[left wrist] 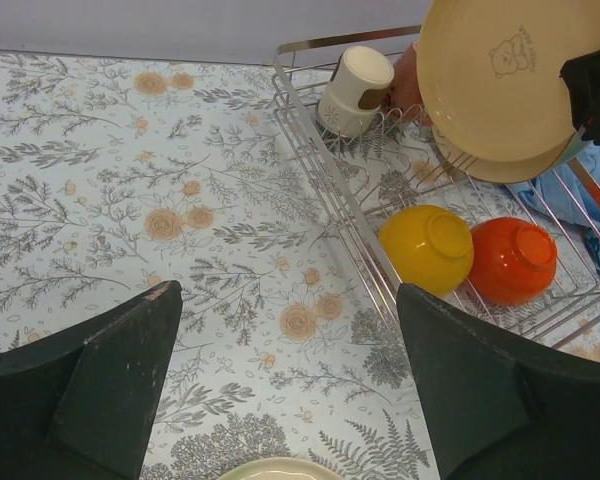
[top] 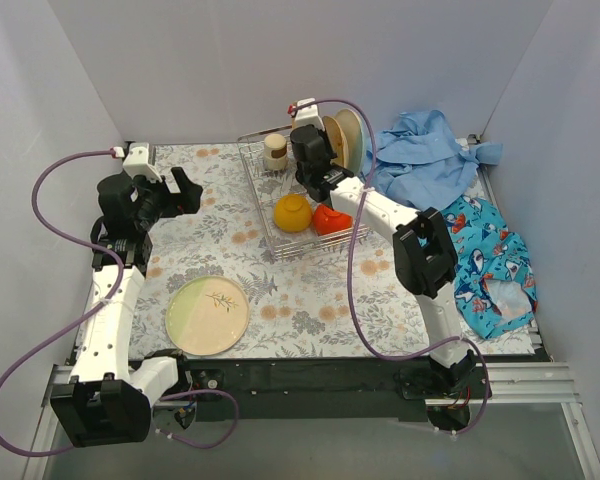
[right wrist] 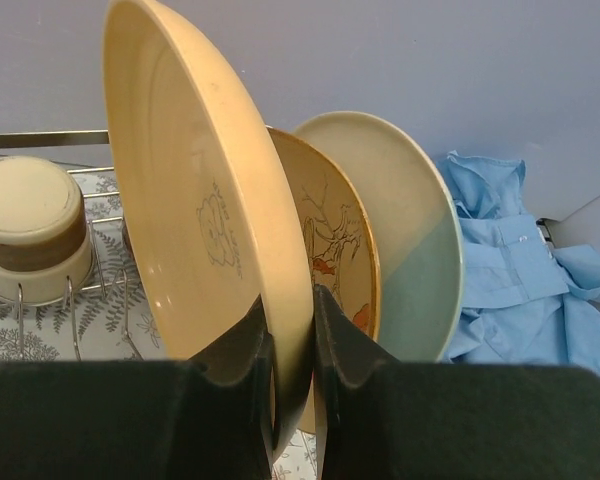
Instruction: Load the mixed dishes into the dish rack
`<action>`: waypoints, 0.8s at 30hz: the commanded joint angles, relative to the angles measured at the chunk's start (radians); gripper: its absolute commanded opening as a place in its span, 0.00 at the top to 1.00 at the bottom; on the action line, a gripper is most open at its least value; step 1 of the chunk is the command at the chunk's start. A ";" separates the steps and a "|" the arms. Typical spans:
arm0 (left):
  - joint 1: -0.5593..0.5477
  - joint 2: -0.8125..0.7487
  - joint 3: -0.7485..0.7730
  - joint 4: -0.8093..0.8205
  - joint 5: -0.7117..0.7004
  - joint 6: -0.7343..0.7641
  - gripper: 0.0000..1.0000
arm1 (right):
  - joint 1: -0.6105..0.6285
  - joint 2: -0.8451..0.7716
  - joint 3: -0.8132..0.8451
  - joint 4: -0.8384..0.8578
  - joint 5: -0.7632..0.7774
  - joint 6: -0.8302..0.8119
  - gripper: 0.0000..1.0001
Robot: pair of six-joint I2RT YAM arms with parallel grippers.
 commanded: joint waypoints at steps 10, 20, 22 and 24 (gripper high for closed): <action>0.006 0.007 -0.031 0.021 0.022 -0.007 0.11 | 0.010 0.003 -0.013 0.040 0.015 -0.009 0.93; 0.007 -0.013 -0.038 -0.011 0.042 0.007 0.11 | 0.018 -0.008 -0.008 -0.055 -0.014 0.038 0.55; 0.006 -0.012 -0.035 -0.021 0.038 0.025 0.10 | 0.020 -0.032 0.025 -0.138 -0.042 0.057 0.51; 0.007 -0.004 -0.032 -0.040 0.044 0.084 0.09 | 0.021 -0.043 0.069 -0.242 -0.060 0.107 0.49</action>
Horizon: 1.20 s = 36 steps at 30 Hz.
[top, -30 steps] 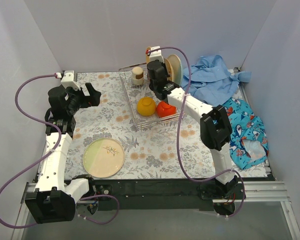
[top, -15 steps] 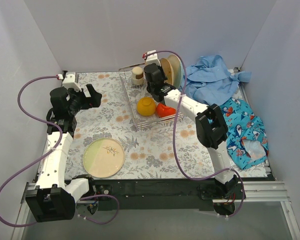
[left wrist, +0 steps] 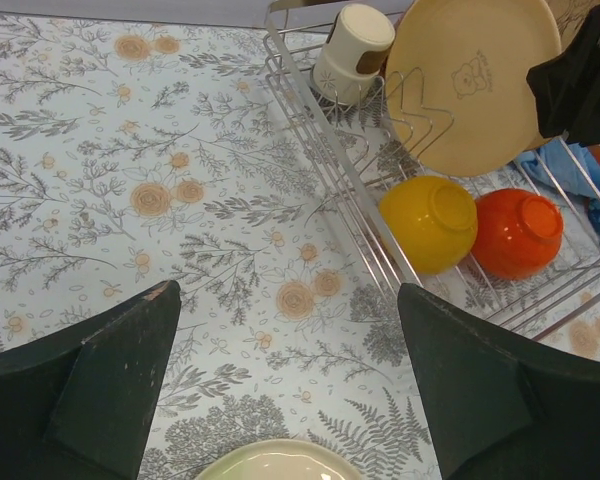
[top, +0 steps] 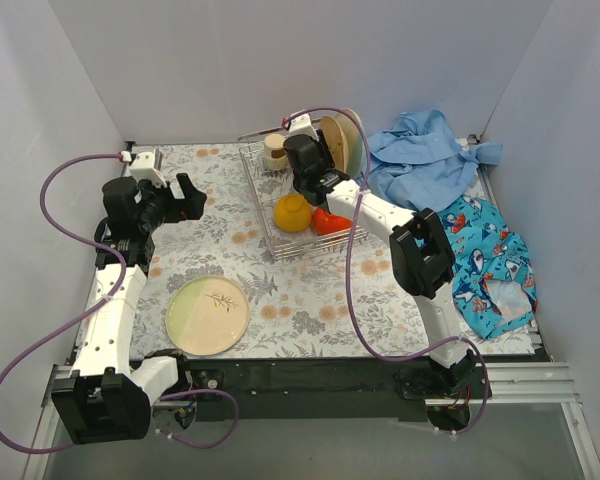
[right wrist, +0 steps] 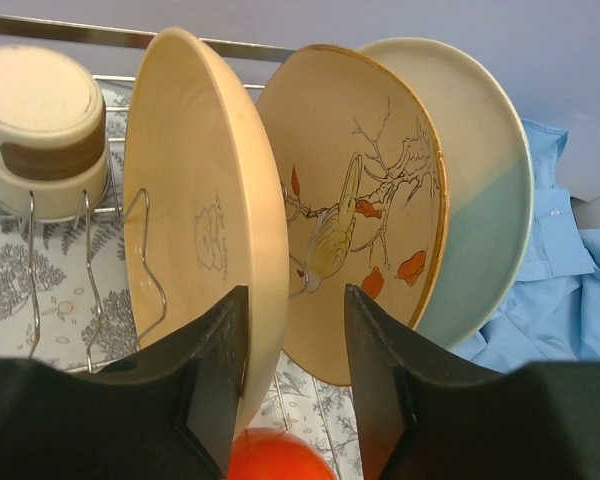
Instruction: Load the mixed dishes into the dish rack
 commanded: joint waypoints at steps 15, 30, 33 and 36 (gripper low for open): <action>0.024 0.337 0.003 -0.657 0.253 0.949 0.22 | 0.008 -0.485 -0.303 -0.475 -0.833 0.088 0.09; 0.024 0.566 -0.008 -0.584 0.199 1.017 0.53 | 0.006 -0.727 -0.551 -0.426 -1.162 0.016 0.13; 0.024 0.595 -0.031 -0.581 0.180 1.034 0.67 | 0.006 -0.684 -0.500 -0.439 -1.325 0.002 0.16; 0.025 0.598 -0.060 -0.573 0.159 1.063 0.87 | 0.006 -0.603 -0.433 -0.434 -1.468 0.023 0.19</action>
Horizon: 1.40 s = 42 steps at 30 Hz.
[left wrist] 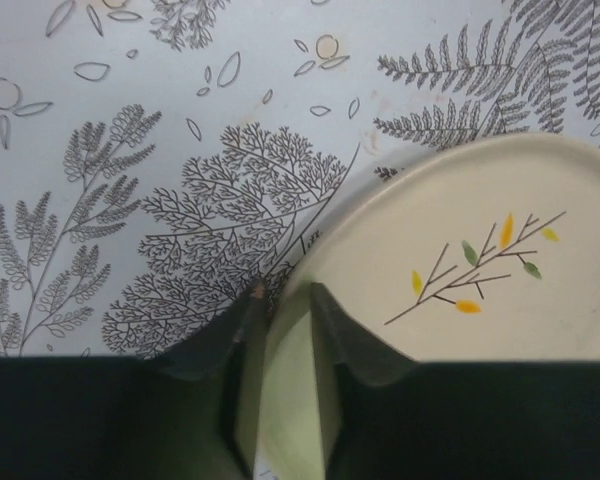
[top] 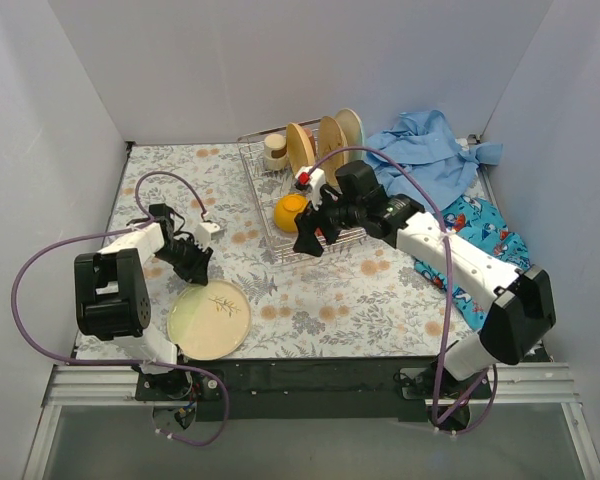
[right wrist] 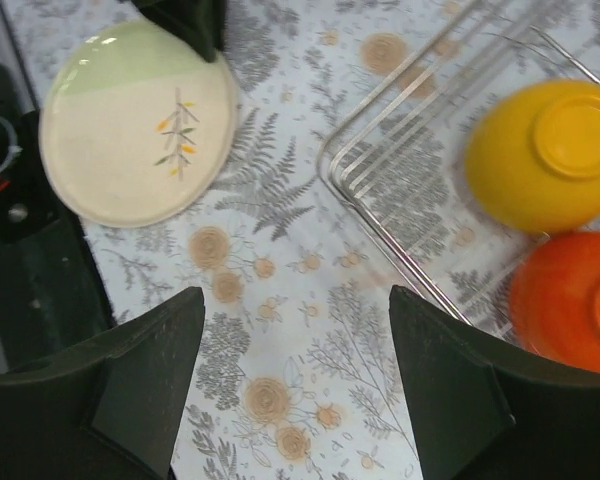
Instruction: Load the mixed dishes into the dish rack
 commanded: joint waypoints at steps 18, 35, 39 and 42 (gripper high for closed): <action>0.002 -0.304 -0.053 -0.037 0.119 0.050 1.00 | 0.117 0.626 0.543 0.040 -0.575 0.031 0.22; 0.002 -0.497 -0.045 -0.072 0.216 0.015 1.00 | 0.162 0.842 0.666 0.040 -0.607 0.022 0.22; 0.003 -0.514 -0.034 -0.061 0.220 -0.005 1.00 | 0.176 0.867 0.667 0.038 -0.643 0.044 0.24; 0.002 -0.531 -0.034 -0.052 0.217 -0.014 1.00 | 0.184 0.876 0.654 0.038 -0.669 0.047 0.30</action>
